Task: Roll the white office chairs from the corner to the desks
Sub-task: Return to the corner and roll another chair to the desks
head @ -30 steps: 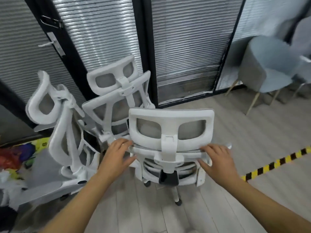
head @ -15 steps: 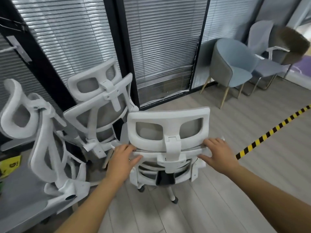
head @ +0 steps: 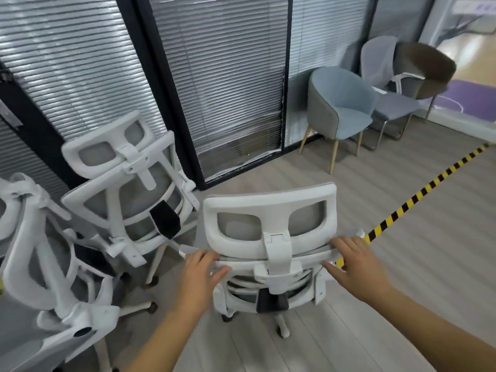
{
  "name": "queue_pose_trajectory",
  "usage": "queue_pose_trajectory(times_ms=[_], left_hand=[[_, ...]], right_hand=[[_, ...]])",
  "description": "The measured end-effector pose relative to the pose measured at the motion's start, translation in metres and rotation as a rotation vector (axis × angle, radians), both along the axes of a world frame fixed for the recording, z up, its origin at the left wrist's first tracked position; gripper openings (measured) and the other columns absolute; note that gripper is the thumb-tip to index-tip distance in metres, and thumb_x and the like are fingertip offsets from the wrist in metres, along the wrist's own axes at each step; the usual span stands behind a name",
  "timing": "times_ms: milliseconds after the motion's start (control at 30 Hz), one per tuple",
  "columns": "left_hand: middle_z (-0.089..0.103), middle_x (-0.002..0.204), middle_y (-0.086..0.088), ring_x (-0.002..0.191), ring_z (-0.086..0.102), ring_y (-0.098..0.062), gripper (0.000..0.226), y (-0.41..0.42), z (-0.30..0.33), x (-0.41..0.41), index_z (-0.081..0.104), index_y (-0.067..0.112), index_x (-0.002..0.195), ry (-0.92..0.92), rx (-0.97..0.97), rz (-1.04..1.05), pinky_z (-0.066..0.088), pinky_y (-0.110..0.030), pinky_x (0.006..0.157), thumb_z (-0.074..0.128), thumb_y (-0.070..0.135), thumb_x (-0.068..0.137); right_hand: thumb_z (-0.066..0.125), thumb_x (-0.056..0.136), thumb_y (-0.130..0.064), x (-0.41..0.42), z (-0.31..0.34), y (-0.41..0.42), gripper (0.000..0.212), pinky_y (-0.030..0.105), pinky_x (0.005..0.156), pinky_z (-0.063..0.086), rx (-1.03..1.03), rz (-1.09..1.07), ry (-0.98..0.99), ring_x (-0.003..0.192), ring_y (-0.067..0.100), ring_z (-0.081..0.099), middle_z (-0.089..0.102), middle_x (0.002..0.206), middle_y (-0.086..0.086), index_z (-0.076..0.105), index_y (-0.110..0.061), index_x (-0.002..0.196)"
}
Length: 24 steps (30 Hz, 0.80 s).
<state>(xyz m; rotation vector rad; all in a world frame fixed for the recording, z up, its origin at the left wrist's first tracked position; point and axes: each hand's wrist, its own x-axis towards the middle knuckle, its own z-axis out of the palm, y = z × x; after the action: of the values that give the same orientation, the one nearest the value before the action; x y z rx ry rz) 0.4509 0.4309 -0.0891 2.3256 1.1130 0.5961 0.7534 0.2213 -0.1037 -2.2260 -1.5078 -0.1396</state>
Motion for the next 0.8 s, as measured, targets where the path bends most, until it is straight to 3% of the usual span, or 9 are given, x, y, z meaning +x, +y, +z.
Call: queue_pose_trajectory(times_ms=[100,200,300,400,467,567,700,800], left_hand=[[0.051,0.094,0.016,0.096,0.044,-0.007,0.023,-0.012,0.006,0.028,0.065,0.021,0.094,0.016,-0.014,-0.042,0.034,-0.011,0.076,0.074,0.037,0.080],[0.054,0.098,0.011,0.098,0.048,-0.008,0.024,-0.023,0.011,0.058,0.065,0.021,0.095,0.044,-0.030,-0.101,0.041,-0.024,0.078,0.073,0.039,0.081],[0.053,0.097,0.012,0.097,0.050,-0.008,0.022,-0.034,0.011,0.090,0.065,0.023,0.093,0.034,-0.040,-0.167,0.044,-0.030,0.081,0.072,0.039,0.080],[0.053,0.095,0.013,0.094,0.051,-0.005,0.020,-0.046,0.010,0.128,0.064,0.024,0.091,0.011,-0.033,-0.210,0.041,-0.025,0.075,0.073,0.038,0.080],[0.053,0.094,0.014,0.093,0.051,-0.004,0.019,-0.054,0.011,0.157,0.063,0.025,0.092,0.010,-0.021,-0.246,0.040,-0.022,0.073,0.072,0.038,0.081],[0.053,0.093,0.012,0.091,0.051,-0.008,0.018,-0.069,0.012,0.207,0.063,0.025,0.091,0.015,0.015,-0.310,0.044,-0.027,0.073,0.071,0.038,0.082],[0.052,0.091,0.013,0.087,0.051,-0.009,0.017,-0.086,0.009,0.276,0.062,0.025,0.091,0.007,0.049,-0.355,0.042,-0.025,0.064,0.071,0.036,0.082],[0.052,0.089,0.015,0.091,0.052,-0.014,0.015,-0.095,0.006,0.332,0.062,0.026,0.089,-0.029,0.006,-0.423,0.045,-0.032,0.070,0.072,0.036,0.082]], right_hand=[[0.060,0.087,-0.050,0.014,-0.005,-0.028,0.038,0.036,0.090,0.044,0.071,-0.027,0.006,0.097,0.012,0.045,0.060,0.104,-0.006,0.059,-0.020,0.110],[0.056,0.087,-0.051,0.033,-0.014,-0.057,0.041,0.044,0.099,0.044,0.091,-0.070,0.040,0.104,0.017,0.052,0.060,0.110,-0.005,0.058,-0.019,0.113],[0.051,0.089,-0.053,0.051,-0.022,-0.085,0.047,0.047,0.110,0.035,0.084,-0.174,0.062,0.117,0.023,0.055,0.062,0.118,-0.003,0.060,-0.017,0.119],[0.047,0.091,-0.052,0.067,-0.023,-0.110,0.052,0.053,0.114,0.030,0.063,-0.288,0.093,0.135,0.023,0.045,0.058,0.135,-0.003,0.058,-0.020,0.130],[0.055,0.092,-0.050,0.083,-0.017,-0.123,0.052,0.056,0.116,0.024,0.030,-0.377,0.131,0.143,0.022,0.035,0.051,0.144,-0.006,0.054,-0.023,0.136],[0.056,0.091,-0.054,0.114,-0.006,-0.137,0.058,0.051,0.118,0.011,-0.034,-0.482,0.193,0.149,0.019,0.020,0.042,0.150,-0.010,0.046,-0.026,0.141],[0.046,0.089,-0.067,0.160,-0.001,-0.157,0.071,0.053,0.118,0.012,-0.075,-0.581,0.239,0.151,0.016,0.007,0.032,0.156,-0.010,0.034,-0.028,0.146],[0.043,0.086,-0.072,0.199,0.000,-0.174,0.079,0.055,0.118,0.012,-0.077,-0.643,0.274,0.151,0.013,0.001,0.026,0.159,-0.009,0.028,-0.027,0.149]])
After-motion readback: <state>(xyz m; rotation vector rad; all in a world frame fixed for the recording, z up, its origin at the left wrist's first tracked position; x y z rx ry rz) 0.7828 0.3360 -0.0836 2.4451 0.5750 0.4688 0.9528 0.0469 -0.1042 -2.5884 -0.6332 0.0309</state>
